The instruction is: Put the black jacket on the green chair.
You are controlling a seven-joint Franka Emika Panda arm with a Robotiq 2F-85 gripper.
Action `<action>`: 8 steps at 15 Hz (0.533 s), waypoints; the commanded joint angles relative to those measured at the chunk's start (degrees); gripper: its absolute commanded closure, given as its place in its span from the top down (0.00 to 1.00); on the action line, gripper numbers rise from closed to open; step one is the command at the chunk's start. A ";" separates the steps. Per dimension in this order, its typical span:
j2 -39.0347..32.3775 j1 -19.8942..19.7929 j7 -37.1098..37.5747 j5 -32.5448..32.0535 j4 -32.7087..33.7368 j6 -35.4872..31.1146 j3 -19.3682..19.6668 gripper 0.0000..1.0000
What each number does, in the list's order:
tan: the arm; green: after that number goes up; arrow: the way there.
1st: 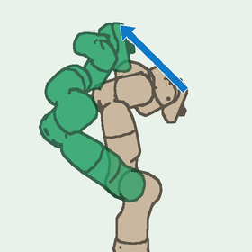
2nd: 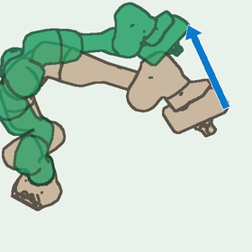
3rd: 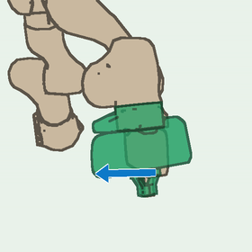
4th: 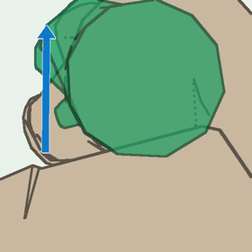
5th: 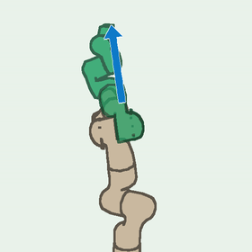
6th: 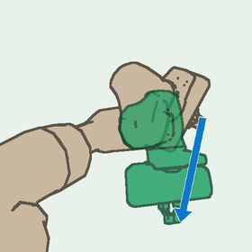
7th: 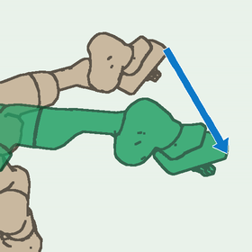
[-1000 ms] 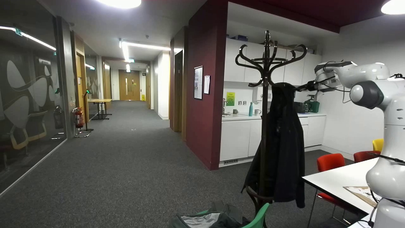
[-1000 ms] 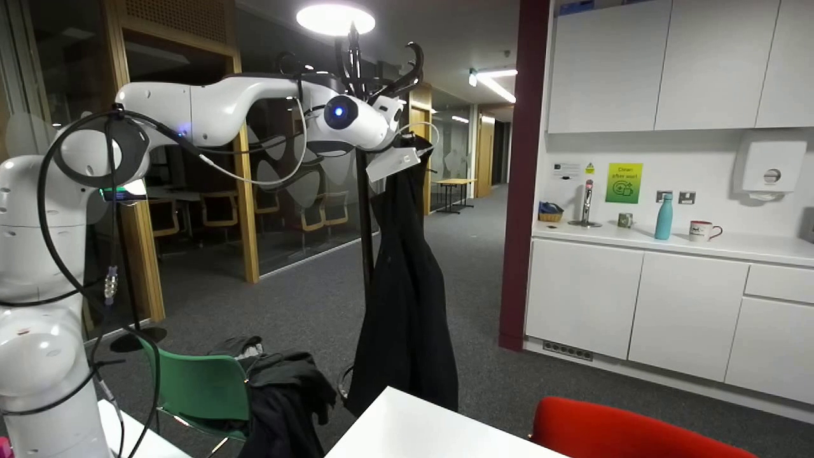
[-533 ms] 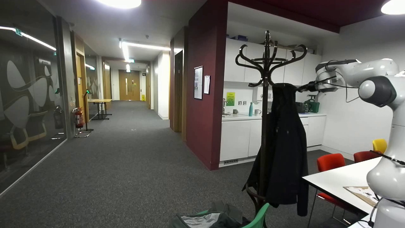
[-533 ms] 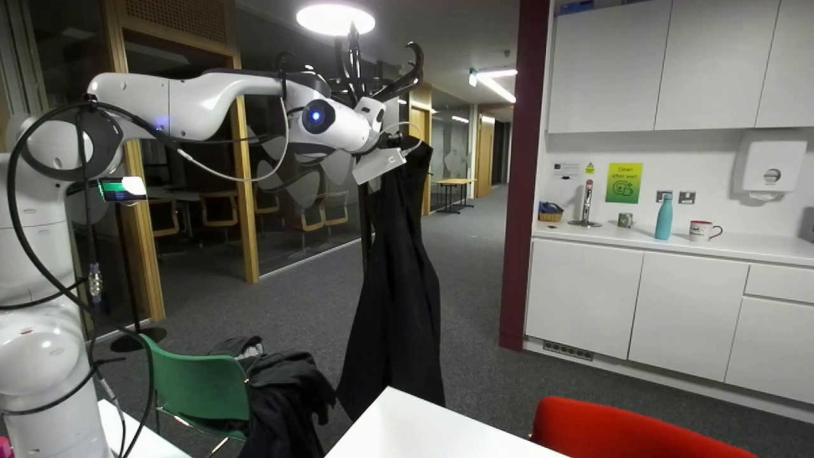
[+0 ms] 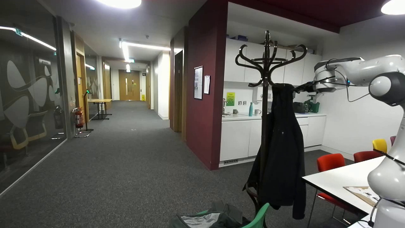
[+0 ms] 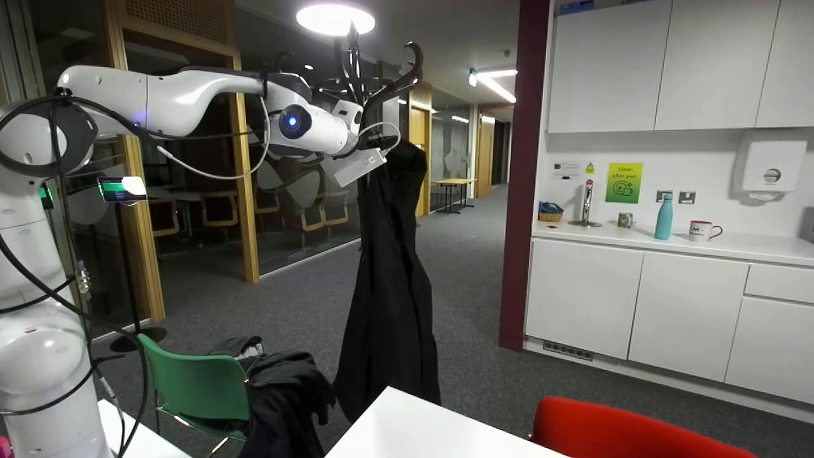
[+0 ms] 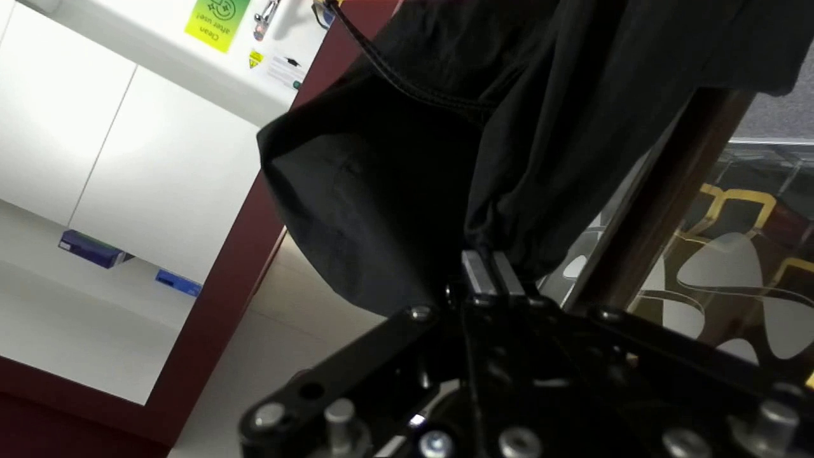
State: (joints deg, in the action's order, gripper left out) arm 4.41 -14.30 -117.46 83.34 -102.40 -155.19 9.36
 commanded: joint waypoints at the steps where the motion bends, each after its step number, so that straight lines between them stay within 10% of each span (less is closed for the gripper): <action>1: 5.44 1.14 -5.70 4.68 -3.89 -2.88 -1.15 0.01; 8: 11.28 1.11 -7.07 9.33 -8.89 -6.45 -1.43 0.01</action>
State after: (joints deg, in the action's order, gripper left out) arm 9.91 -13.28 -121.44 88.96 -107.82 -159.28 7.99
